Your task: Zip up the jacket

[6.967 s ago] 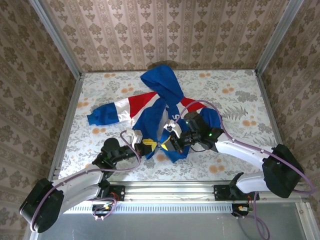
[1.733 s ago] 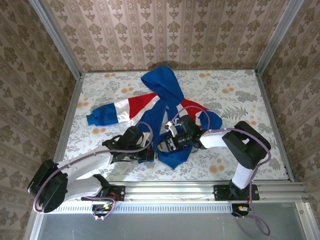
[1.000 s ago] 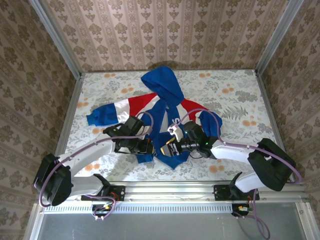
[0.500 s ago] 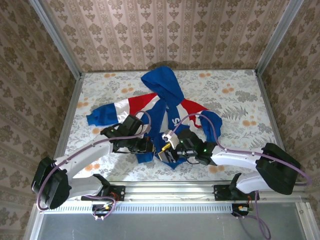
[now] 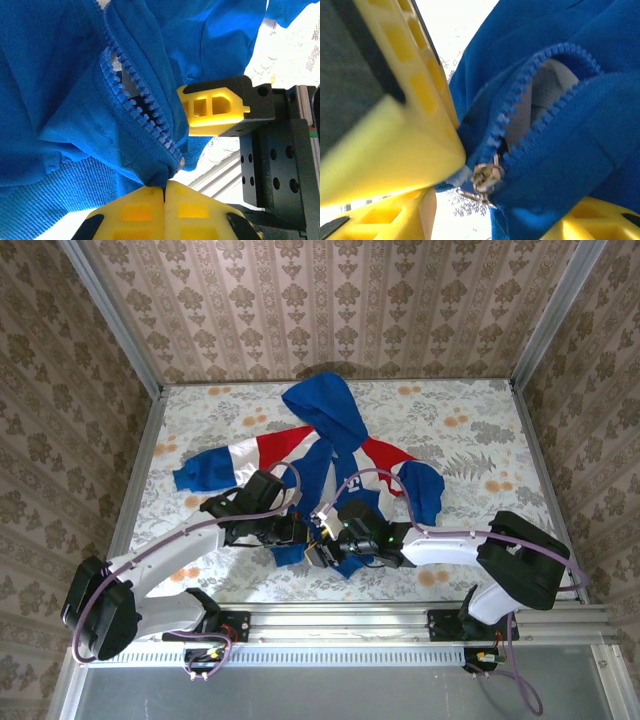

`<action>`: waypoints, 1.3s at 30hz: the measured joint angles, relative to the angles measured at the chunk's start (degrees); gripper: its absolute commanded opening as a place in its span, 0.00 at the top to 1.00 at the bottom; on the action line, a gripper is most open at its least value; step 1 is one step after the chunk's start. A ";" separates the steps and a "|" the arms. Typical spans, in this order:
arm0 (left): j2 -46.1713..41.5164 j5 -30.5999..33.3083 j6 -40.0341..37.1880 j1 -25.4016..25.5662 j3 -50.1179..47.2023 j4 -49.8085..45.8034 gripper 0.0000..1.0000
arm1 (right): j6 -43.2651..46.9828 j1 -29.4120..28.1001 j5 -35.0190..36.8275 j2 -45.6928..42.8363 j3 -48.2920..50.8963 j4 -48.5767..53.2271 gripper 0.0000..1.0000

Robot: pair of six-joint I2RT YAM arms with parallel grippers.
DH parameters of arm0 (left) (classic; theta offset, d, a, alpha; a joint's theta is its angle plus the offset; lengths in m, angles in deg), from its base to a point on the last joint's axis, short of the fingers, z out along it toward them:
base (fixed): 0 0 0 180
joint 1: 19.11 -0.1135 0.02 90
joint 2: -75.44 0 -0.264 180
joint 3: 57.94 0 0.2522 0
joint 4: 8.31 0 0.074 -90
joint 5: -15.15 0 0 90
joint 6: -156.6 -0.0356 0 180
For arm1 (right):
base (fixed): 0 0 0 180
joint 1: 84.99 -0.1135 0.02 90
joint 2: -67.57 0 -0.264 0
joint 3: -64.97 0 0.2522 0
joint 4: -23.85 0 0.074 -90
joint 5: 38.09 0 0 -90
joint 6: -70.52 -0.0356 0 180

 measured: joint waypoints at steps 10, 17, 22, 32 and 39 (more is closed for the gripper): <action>-0.57 0.07 0.04 -0.02 -1.05 0.63 1.00 | -0.72 -0.17 2.10 0.33 -0.04 -1.01 0.77; -0.70 0.07 -0.02 -0.02 -1.05 0.50 1.00 | 0.37 -0.26 2.73 -0.76 0.39 -0.24 0.82; -0.96 0.04 -0.87 -0.02 -1.05 0.48 1.00 | 1.79 -0.44 2.73 -2.75 0.42 1.33 0.87; -3.78 -0.61 -3.13 0.00 -1.66 0.07 1.00 | 5.35 -0.44 2.67 -5.95 0.48 5.51 0.79; -4.52 -0.61 -3.28 0.00 -2.67 -1.18 1.00 | 6.69 -0.15 2.47 -5.95 0.48 8.55 0.78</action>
